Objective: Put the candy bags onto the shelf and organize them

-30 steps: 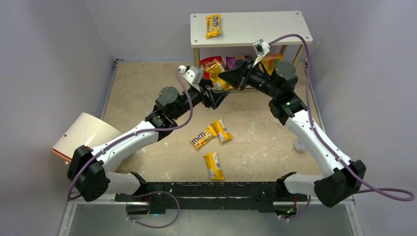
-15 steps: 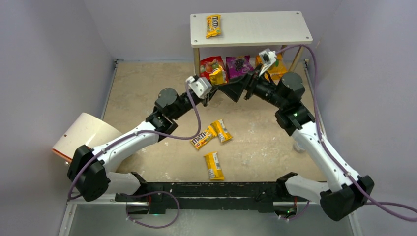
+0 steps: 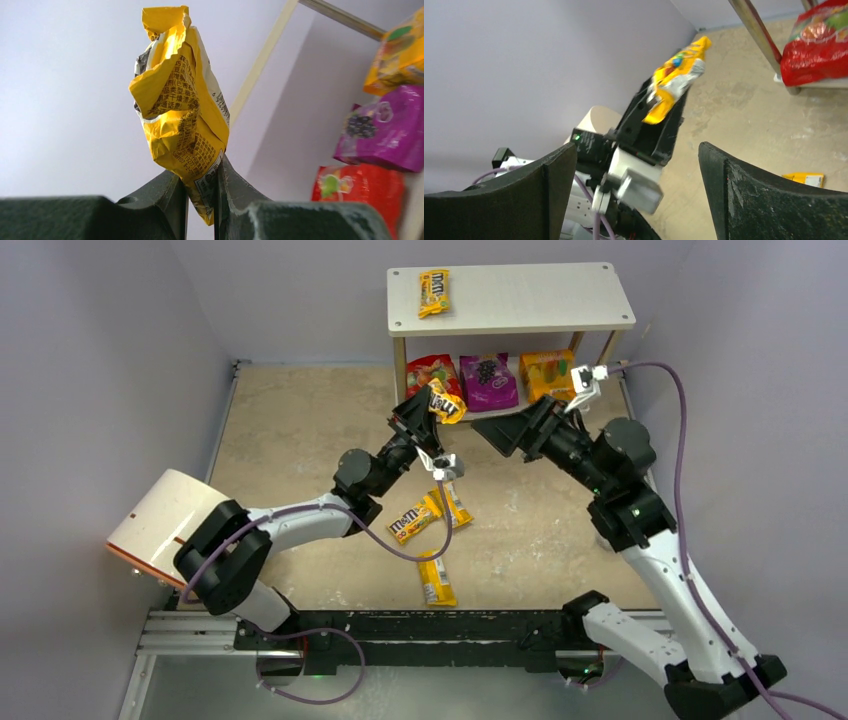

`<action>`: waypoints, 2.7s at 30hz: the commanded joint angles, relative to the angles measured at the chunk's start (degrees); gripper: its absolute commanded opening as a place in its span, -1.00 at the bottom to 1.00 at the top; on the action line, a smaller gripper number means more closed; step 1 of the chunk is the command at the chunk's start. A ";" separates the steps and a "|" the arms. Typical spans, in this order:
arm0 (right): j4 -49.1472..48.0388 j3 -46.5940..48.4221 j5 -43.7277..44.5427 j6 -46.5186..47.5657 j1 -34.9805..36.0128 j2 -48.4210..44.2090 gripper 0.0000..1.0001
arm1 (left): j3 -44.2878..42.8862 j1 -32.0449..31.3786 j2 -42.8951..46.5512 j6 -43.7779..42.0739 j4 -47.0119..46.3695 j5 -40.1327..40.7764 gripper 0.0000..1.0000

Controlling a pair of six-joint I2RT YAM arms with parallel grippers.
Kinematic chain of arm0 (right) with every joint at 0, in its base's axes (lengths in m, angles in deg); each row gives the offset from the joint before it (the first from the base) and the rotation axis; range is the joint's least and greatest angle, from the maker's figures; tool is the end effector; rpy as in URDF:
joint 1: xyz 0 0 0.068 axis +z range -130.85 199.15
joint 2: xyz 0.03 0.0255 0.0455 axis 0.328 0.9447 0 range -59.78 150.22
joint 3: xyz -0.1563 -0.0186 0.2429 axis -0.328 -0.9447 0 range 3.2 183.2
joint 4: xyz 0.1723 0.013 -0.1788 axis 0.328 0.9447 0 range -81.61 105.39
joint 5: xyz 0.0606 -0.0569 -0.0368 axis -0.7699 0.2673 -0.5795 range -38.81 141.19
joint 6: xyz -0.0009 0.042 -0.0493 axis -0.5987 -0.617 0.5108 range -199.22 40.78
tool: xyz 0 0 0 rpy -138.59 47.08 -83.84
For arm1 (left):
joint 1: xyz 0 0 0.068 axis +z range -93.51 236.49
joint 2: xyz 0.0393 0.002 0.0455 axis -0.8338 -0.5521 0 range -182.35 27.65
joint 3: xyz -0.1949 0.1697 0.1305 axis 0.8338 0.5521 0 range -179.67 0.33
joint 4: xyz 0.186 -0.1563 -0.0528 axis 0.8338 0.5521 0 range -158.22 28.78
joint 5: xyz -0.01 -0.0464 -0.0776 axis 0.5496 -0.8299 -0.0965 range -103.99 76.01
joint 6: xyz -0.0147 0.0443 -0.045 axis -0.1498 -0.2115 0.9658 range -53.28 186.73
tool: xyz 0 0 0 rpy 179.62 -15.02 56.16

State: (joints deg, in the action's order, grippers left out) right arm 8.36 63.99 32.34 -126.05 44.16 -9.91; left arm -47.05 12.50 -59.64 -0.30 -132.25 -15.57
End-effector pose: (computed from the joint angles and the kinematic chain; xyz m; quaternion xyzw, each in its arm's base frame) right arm 0.1508 0.0884 0.4543 -0.0052 0.6403 0.5309 0.5551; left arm 0.2410 -0.2347 0.3430 0.4547 0.2984 0.1602 0.8238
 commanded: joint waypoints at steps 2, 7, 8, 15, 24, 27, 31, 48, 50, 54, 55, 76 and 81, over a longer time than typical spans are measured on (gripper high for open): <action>5.87 8.01 -4.08 -0.80 -0.05 9.70 0.78 | 3.01 -2.67 0.78 -17.94 -17.59 -1.59 -1.00; 10.41 12.66 -6.75 2.19 -0.05 15.68 0.64 | 3.36 -5.00 -1.82 -28.35 -19.68 -0.35 -1.00; 9.89 12.71 -7.32 2.21 -0.05 16.00 0.59 | 3.28 -5.13 -2.51 -29.50 -20.26 -0.23 -1.00; 6.70 9.11 -10.22 -0.01 -0.05 13.34 0.10 | 1.62 -6.11 -3.39 -31.52 -18.59 3.85 -1.00; 6.22 7.71 -11.41 0.14 -0.05 11.53 -0.33 | 1.37 -7.00 -1.79 -30.43 -15.27 4.41 -1.00; 8.31 8.00 -11.66 1.03 -0.05 11.76 -0.84 | 1.77 -7.25 -1.09 -29.43 -15.45 4.35 -1.00; 12.00 8.05 -10.58 3.29 -0.05 9.68 -1.00 | 0.66 -6.45 2.10 -23.16 -11.23 7.14 -1.00; 4.34 7.53 -4.87 5.67 -0.05 2.72 -1.00 | 4.81 2.88 15.21 20.74 -1.52 13.56 0.73; 5.11 10.53 1.42 8.11 -0.06 4.94 -1.00 | 5.22 4.49 18.41 35.94 3.82 14.62 0.87; 6.93 15.89 14.63 11.53 -0.18 11.80 -1.00 | -8.79 6.05 22.87 73.73 45.15 20.56 0.95; 5.10 16.43 15.61 12.37 -0.48 13.19 -1.00 | -10.89 6.18 22.86 76.41 52.05 18.59 0.96; 7.45 73.64 -1.00 14.12 -11.46 66.95 -1.00 | 2.93 6.45 36.66 88.14 63.88 20.59 1.00; 4.43 70.87 -0.27 12.11 -11.74 68.39 -1.00 | 2.33 6.54 36.55 87.67 66.29 22.02 1.00</action>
State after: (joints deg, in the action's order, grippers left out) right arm 15.94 135.66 34.13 -112.87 32.62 61.39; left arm -44.75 18.60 -23.73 86.95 -67.00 4.10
